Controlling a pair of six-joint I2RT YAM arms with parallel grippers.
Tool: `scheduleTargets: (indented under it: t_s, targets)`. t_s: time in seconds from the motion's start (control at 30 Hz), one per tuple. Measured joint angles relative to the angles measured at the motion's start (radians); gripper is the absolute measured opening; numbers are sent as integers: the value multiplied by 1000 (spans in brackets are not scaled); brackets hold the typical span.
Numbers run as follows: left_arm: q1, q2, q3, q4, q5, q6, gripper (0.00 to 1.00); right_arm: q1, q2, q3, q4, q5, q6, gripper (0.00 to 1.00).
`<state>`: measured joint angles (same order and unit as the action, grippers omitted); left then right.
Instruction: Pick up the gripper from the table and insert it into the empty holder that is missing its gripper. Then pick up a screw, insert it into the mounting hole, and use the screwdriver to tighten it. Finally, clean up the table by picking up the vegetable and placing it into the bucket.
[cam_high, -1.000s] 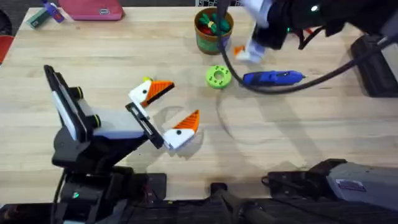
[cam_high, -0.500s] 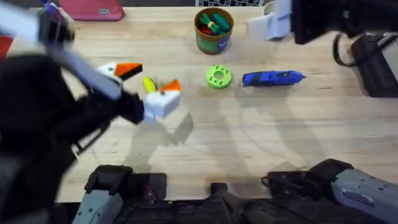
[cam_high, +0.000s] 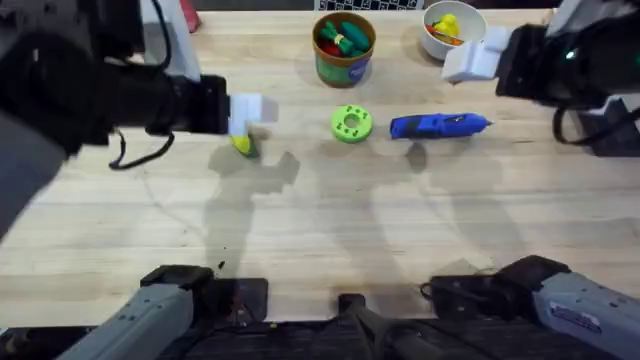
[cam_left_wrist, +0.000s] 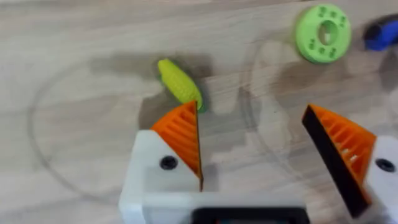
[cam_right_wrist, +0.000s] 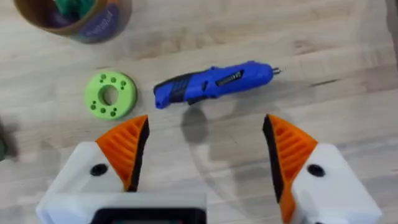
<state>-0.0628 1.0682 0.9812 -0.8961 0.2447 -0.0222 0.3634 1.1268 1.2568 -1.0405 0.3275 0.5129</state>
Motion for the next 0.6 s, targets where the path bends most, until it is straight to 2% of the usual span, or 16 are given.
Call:
scheduleTargets:
  t_s: [0.23,0.43,0.6]
  targets:
    - [0,213,134,-167,-158,-232,985,0,2,-105,44,-23,24,991]
    - [0,407,153,-178,-221,-389,985,0,22,-112,45,-37,31,991]
    - [0,543,153,-142,-226,-464,986,0,23,-112,47,-38,34,991]
